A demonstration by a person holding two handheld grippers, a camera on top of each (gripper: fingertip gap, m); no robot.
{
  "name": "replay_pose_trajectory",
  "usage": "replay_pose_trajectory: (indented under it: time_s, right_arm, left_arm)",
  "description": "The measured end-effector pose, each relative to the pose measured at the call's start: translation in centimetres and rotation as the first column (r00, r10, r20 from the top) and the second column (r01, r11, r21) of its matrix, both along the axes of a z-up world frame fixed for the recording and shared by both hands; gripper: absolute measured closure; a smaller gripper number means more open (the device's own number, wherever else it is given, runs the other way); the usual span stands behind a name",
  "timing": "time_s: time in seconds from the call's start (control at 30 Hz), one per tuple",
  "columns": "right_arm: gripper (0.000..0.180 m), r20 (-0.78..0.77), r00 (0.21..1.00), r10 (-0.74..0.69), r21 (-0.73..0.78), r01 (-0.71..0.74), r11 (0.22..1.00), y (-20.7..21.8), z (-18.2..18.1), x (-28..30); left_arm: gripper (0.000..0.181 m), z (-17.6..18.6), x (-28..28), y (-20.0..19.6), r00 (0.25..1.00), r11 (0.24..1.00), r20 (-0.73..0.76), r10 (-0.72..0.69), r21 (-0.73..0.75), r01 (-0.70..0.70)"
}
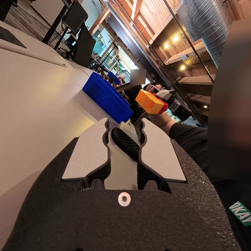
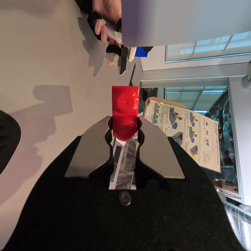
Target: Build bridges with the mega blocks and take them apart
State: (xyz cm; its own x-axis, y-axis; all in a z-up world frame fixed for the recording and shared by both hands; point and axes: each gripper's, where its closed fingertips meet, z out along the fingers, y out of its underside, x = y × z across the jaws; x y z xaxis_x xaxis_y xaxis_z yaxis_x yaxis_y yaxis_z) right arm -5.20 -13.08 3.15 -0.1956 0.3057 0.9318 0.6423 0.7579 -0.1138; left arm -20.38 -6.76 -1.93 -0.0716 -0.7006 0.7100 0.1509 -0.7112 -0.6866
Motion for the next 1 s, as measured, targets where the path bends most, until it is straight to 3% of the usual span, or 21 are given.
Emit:
replay_pose_trajectory:
  time_s: [0.23,0.37,0.43,0.47,0.53,0.57,0.6,0.67,0.73,0.83,1.0]
  right_arm:
    - [0.146,-0.106,0.985,-0.134,0.027,0.137,0.99,1.7,3.0,4.7]
    - [0.146,-0.135,0.942,-0.308,0.03,0.315,0.949,2.8,5.5,9.8]
    - [0.147,-0.192,0.852,-0.486,-0.084,0.48,0.873,4.8,7.6,14.8]
    - [0.146,-0.192,0.786,-0.587,-0.216,0.55,0.807,5.7,7.9,17.7]
    - [0.146,-0.179,0.598,-0.781,-0.465,0.648,0.603,7.4,7.8,24.2]
    - [0.146,-0.123,0.513,-0.849,-0.574,0.662,0.483,7.7,6.8,27.1]
    - [0.146,-0.06,0.485,-0.873,-0.645,0.649,0.404,7.6,5.5,29.2]
    - [0.146,0.089,0.506,-0.858,-0.726,0.623,0.292,7.0,1.7,31.9]
    - [0.145,0.25,0.493,-0.833,-0.708,0.68,0.191,6.9,-2.4,34.7]
    - [0.145,0.412,0.49,-0.768,-0.652,0.748,0.128,7.8,-7.1,37.2]
    - [0.146,0.479,0.573,-0.665,-0.648,0.742,0.172,10.8,-10.3,38.1]
  left_arm:
    - [0.14,0.5,-0.1,-0.1,1.0,1.0,0.004,0.008,0.029,-0.009]
    - [0.14,0.5,-0.1,-0.2,1.0,1.0,0.006,-0.001,0.017,0.001]
    - [0.14,0.4,-0.1,0.0,1.0,1.0,0.008,-0.001,0.009,0.001]
    - [0.14,0.3,-0.1,0.0,1.0,1.0,0.005,-0.002,0.008,0.002]
    - [0.14,0.2,0.0,0.0,1.0,1.0,0.002,-0.005,0.005,0.005]
    - [0.14,0.1,0.0,-0.1,1.0,1.0,0.001,-0.007,0.004,0.007]
    - [0.14,0.1,0.0,-0.1,1.0,1.0,-0.003,-0.01,0.006,0.01]
    - [0.14,0.0,0.1,-0.1,1.0,1.0,-0.015,-0.009,0.015,0.009]
    - [0.14,0.1,0.0,0.1,1.0,1.0,-0.015,-0.002,0.022,0.003]
    - [0.14,0.2,-0.1,0.6,1.0,1.0,-0.015,0.016,0.019,-0.016]
    - [0.141,-0.2,-0.2,0.7,0.998,0.999,-0.047,0.031,-0.009,-0.031]
